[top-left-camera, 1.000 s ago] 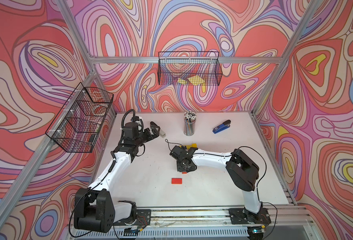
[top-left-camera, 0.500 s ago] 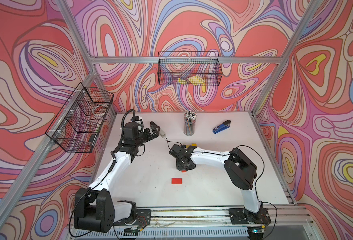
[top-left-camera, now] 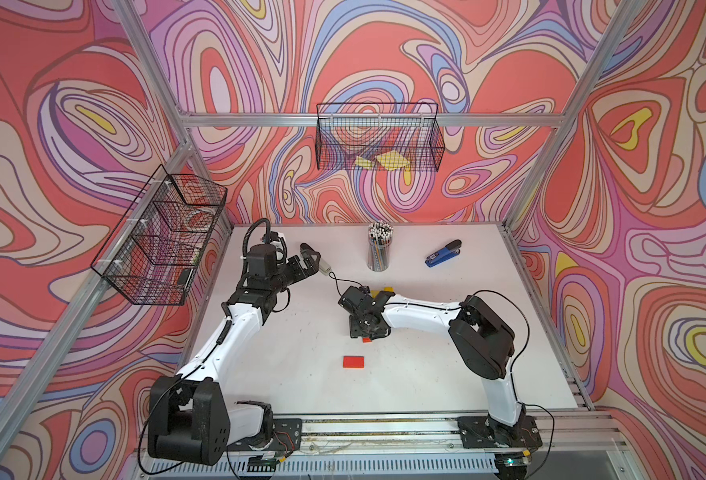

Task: Assemble the letter p with building blocks
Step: Assemble the building block at the center of the board, then pick up the building block from the center of the board.

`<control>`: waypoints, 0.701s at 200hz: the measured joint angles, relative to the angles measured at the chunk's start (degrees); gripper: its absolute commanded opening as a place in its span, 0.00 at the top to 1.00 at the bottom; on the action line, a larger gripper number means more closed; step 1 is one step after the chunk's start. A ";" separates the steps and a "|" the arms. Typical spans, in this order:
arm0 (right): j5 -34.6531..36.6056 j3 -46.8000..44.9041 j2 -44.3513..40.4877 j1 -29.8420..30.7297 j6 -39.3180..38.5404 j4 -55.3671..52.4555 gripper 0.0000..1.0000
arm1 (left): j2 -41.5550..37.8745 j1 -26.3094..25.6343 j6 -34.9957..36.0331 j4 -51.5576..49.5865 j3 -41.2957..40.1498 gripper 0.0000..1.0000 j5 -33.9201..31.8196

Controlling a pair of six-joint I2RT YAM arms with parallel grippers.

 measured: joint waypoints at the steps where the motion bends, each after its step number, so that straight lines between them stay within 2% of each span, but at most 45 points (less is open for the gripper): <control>1: 0.07 -0.26 -0.17 0.02 -0.11 0.07 0.34 | 0.00 0.00 0.00 0.00 0.00 0.01 0.00; 36: 1.60 -6.10 -5.44 2.62 -4.59 -1.64 0.30 | 0.00 0.00 0.02 0.00 0.00 0.01 0.00; 86: 4.24 -7.85 -11.98 10.12 -18.93 -3.19 0.26 | -0.02 0.00 0.02 -0.09 0.00 0.01 -0.48; 140: 1.22 -10.10 -12.33 10.45 -29.22 0.09 0.24 | -0.83 0.00 0.17 -0.90 0.00 0.01 -1.09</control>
